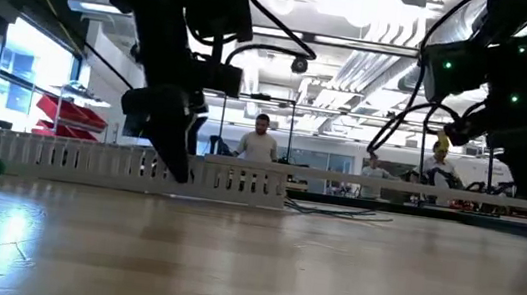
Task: Ziptie cables
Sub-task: Close the white cable duct
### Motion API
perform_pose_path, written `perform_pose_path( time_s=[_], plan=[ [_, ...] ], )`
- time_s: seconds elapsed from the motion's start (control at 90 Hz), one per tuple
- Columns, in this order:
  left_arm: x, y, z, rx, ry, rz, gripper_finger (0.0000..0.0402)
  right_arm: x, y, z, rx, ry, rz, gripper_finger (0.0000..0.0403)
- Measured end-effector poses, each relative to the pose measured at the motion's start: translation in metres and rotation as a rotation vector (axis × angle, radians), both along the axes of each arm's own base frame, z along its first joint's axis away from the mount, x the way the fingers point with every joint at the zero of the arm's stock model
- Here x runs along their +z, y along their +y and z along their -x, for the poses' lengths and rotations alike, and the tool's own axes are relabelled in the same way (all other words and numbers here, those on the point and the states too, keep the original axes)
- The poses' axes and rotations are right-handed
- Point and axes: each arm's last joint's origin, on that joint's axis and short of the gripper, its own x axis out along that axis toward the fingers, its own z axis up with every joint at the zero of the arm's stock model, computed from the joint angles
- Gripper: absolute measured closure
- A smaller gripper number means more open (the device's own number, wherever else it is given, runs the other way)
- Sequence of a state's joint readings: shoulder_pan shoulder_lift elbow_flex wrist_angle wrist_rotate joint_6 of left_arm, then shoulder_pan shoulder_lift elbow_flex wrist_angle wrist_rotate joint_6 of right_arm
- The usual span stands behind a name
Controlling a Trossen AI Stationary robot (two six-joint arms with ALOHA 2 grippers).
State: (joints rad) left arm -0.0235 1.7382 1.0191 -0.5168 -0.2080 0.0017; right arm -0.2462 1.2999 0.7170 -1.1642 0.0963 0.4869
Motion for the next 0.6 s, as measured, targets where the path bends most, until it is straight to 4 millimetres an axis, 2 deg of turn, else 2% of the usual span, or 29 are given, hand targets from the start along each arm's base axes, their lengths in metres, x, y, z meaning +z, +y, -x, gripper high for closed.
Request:
perform_pose_path(
  time_s=[0.189, 0.389, 0.6],
  plan=[
    [-0.001, -0.003, 0.001, -0.001, 0.009, -0.010, 0.0205, -0.002, -0.001, -0.013, 0.051, -0.138, -0.027, 0.0392],
    [-0.001, -0.003, 0.001, 0.023, 0.004, -0.024, 0.0203, 0.002, -0.001, -0.013, 0.069, -0.122, 0.005, 0.0392],
    [0.000, 0.001, 0.001, 0.035, 0.001, -0.004, 0.0165, 0.003, 0.000, -0.012, 0.059, -0.106, -0.002, 0.0392]
  ],
)
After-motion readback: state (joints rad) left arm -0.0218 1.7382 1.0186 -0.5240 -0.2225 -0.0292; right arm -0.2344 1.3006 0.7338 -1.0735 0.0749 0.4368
